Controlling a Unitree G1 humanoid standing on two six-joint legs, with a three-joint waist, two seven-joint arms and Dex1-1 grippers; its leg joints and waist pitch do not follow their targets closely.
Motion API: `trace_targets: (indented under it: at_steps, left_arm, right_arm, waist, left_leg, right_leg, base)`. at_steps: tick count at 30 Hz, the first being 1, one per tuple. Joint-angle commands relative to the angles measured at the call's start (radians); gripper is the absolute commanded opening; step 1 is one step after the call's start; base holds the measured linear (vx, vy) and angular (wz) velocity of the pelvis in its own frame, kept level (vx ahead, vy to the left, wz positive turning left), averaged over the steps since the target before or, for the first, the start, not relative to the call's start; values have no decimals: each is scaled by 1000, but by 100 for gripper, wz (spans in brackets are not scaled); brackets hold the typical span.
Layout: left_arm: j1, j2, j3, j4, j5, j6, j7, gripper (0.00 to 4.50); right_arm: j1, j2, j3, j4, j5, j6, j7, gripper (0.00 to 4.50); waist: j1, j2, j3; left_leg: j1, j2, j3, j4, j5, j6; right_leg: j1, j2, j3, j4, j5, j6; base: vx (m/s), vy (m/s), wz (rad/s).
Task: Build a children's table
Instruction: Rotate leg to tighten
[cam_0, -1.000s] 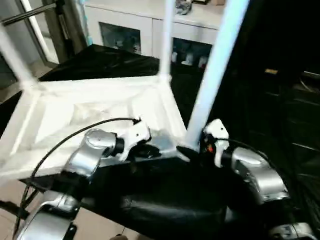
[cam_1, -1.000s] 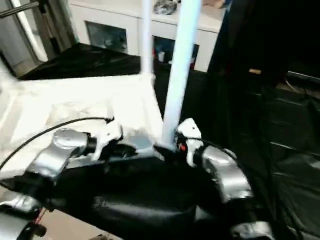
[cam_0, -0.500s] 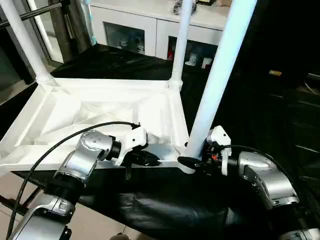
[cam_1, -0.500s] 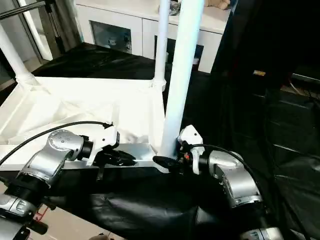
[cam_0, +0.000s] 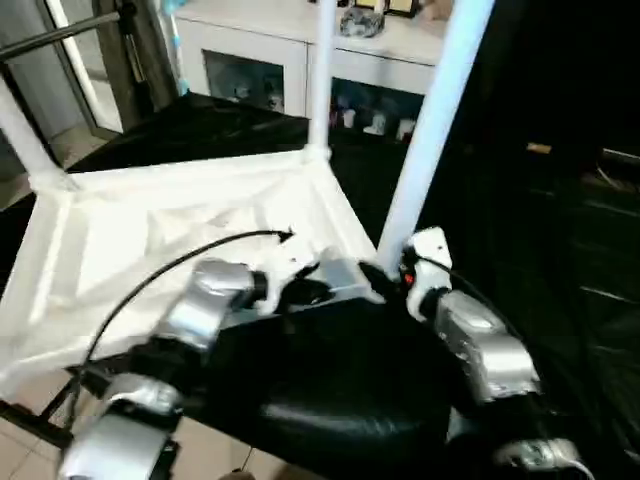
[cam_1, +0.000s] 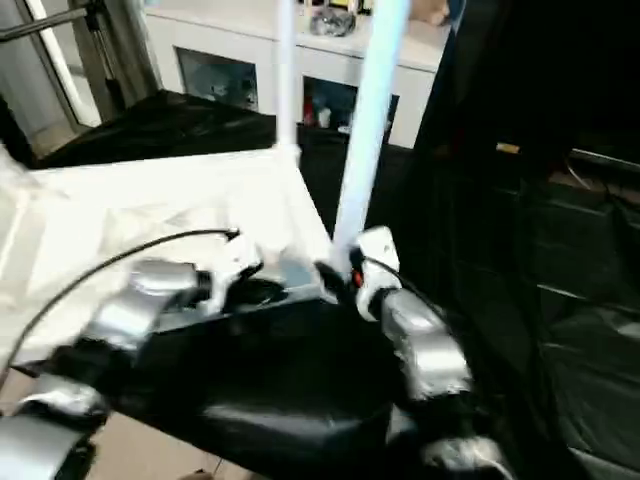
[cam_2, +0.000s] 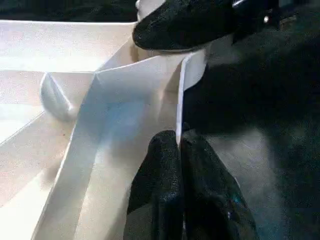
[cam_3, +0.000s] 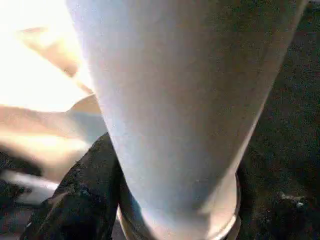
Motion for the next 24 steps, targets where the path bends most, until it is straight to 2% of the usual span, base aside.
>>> trace_targets:
  at_steps: [1,2,3,5,7,12,14,15,16,17,18,20,23,24]
  left_arm:
    - [-53,-77,18,0,-13,7,144,0]
    - [-54,-82,18,3,-13,4,147,0]
    - [-56,-87,18,7,-13,1,150,0]
    - [-54,-89,15,6,-17,-9,138,0]
    - [-47,-81,10,-4,-22,-22,109,0]
    - [-28,-47,-4,-30,-34,-46,38,0]
    - [-18,-27,-9,-40,-40,-62,-11,0]
    - [-2,0,-16,-61,-51,-69,-73,0]
    - [-2,0,-16,-61,-51,-69,-73,0]
    - [8,13,-20,-73,-59,-81,-106,0]
    - [16,25,-23,-88,-68,-75,-137,0]
    - [23,37,-26,-99,-73,-72,-161,0]
    - [35,64,-32,-114,-78,-70,-201,0]
    - [48,97,-42,-133,-82,-61,-247,0]
  right_arm:
    - [20,67,123,70,-48,7,24,266]
    - [17,72,123,73,-42,-2,50,266]
    - [15,77,121,76,-35,-9,74,322]
    - [15,81,117,62,-11,-1,119,322]
    - [18,70,130,45,-8,-4,151,356]
    - [31,20,178,-1,4,-34,258,356]
    - [45,-14,200,-39,32,-45,348,356]
    - [62,-55,220,-92,71,-40,449,356]
    - [62,-55,220,-92,71,-40,449,356]
    - [68,-74,228,-113,86,-36,490,356]
    - [73,-92,234,-132,102,-27,529,356]
    - [76,-109,240,-149,113,-18,561,356]
    - [83,-136,246,-173,127,-7,622,356]
    - [85,-156,251,-183,125,-3,668,356]
  waist:
    - [-1,-2,-44]
    - [1,-1,-45]
    - [1,-2,-46]
    - [2,-1,-48]
    - [0,-1,-47]
    - [-2,-1,-49]
    - [0,-4,-51]
    - [-1,-4,-51]
    - [0,-4,-52]
    - [-1,-2,-51]
    - [-2,-5,-52]
    - [-5,-2,-51]
    - [-8,-4,-49]
    - [-7,-8,-49]
  left_leg:
    - [8,33,-10,-73,-277,-26]
    - [6,33,-10,-72,-272,-22]
    - [2,32,-11,-72,-256,-14]
    - [1,32,-9,-70,-236,-2]
    - [-2,32,-10,-71,-231,1]
    - [-1,33,-9,-69,-236,14]
    - [-3,31,-8,-64,-208,26]
    - [-4,32,-6,-63,-191,38]
    - [-5,33,-9,-62,-185,43]
    - [-4,34,-7,-62,-182,54]
    - [-7,34,-7,-61,-177,57]
    - [-4,35,-7,-62,-181,58]
    - [-3,36,-6,-63,-196,49]
    - [-2,37,-6,-63,-200,48]
  right_leg:
    - [32,-68,42,-87,-284,-152]
    - [34,-69,42,-87,-277,-151]
    - [38,-68,41,-84,-251,-151]
    - [39,-66,41,-80,-209,-154]
    - [42,-65,39,-78,-194,-157]
    - [44,-65,40,-79,-189,-162]
    - [48,-65,39,-75,-144,-172]
    - [46,-64,40,-72,-110,-181]
    - [51,-64,38,-69,-96,-185]
    - [48,-64,38,-68,-81,-194]
    - [51,-64,37,-67,-73,-195]
    - [48,-64,36,-67,-80,-206]
    - [45,-65,36,-70,-113,-215]
    - [47,-65,36,-70,-126,-214]
  base:
    - [0,0,0]
    - [0,0,0]
    - [0,0,0]
    - [0,0,0]
    - [0,0,0]
    - [0,0,0]
    - [0,0,0]
    - [0,0,0]
    - [0,0,0]
    - [0,0,0]
    - [0,0,0]
    - [0,0,0]
    - [0,0,0]
    - [0,0,0]
